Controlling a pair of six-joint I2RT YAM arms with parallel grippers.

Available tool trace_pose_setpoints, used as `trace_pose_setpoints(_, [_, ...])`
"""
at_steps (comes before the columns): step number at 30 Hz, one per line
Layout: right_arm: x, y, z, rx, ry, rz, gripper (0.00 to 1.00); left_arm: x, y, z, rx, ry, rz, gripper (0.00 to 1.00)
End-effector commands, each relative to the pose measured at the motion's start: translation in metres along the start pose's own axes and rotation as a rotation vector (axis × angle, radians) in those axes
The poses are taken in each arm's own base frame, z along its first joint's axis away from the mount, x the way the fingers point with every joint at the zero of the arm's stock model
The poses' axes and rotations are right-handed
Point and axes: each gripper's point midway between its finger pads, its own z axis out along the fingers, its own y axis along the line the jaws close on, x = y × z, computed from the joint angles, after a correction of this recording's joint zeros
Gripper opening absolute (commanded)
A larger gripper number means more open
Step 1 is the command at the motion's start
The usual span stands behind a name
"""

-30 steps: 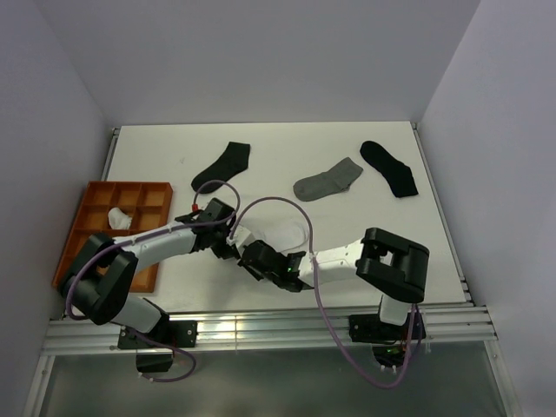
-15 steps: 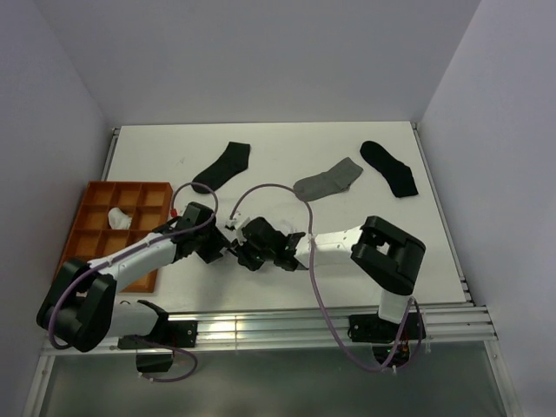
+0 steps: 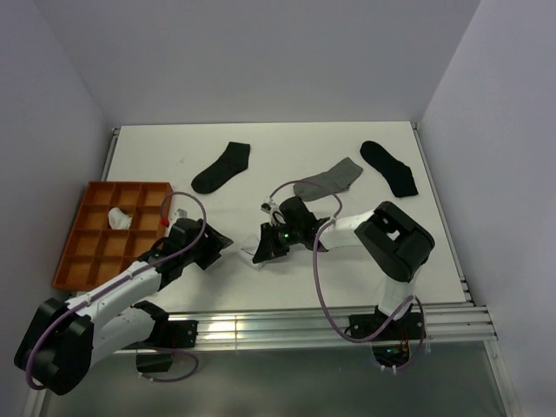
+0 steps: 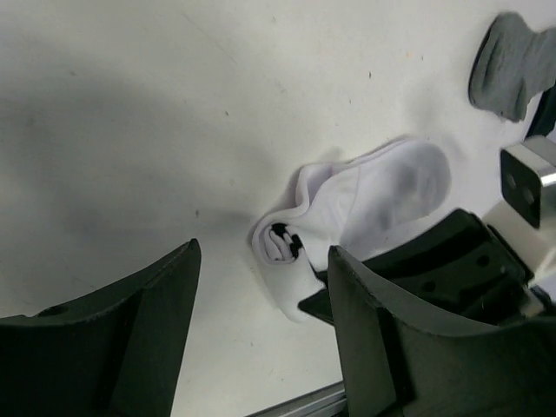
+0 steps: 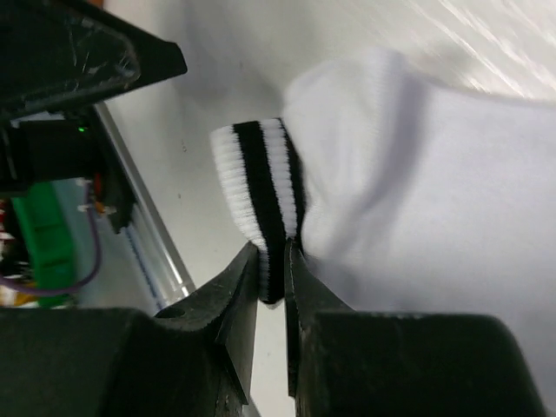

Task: Roll the socks
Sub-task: Roll the sock at the center of the board.

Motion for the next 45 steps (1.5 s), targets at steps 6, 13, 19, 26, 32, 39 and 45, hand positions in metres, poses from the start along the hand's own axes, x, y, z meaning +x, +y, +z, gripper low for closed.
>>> trace_pose_setpoints(6, [0.016,-0.004,-0.004,-0.129,-0.011,0.277,0.00,0.032,-0.026,0.010,0.104,0.082,0.048,0.63])
trace_pose_setpoints(13, [0.016,-0.015,-0.008,-0.118,-0.047,0.362,0.00,0.051,-0.021,0.018,0.067,0.132,0.074,0.58])
trace_pose_setpoints(19, [0.021,-0.024,-0.008,-0.105,-0.053,0.404,0.00,0.060,-0.020,0.024,0.053,0.154,0.097,0.54])
trace_pose_setpoints(26, [0.023,-0.029,-0.007,-0.100,-0.053,0.427,0.03,0.070,-0.010,0.034,-0.008,0.183,0.120,0.34])
trace_pose_setpoints(32, [0.004,-0.012,-0.018,-0.114,-0.088,0.298,0.22,0.071,0.000,0.040,-0.091,0.176,0.152,0.15])
trace_pose_setpoints(39, [-0.022,-0.008,-0.040,0.133,-0.194,-0.005,0.47,0.058,0.005,0.039,-0.235,0.141,0.222,0.07])
trace_pose_setpoints(45, [-0.035,-0.026,-0.064,0.347,-0.333,-0.012,0.45,0.054,0.008,0.041,-0.305,0.140,0.265,0.05])
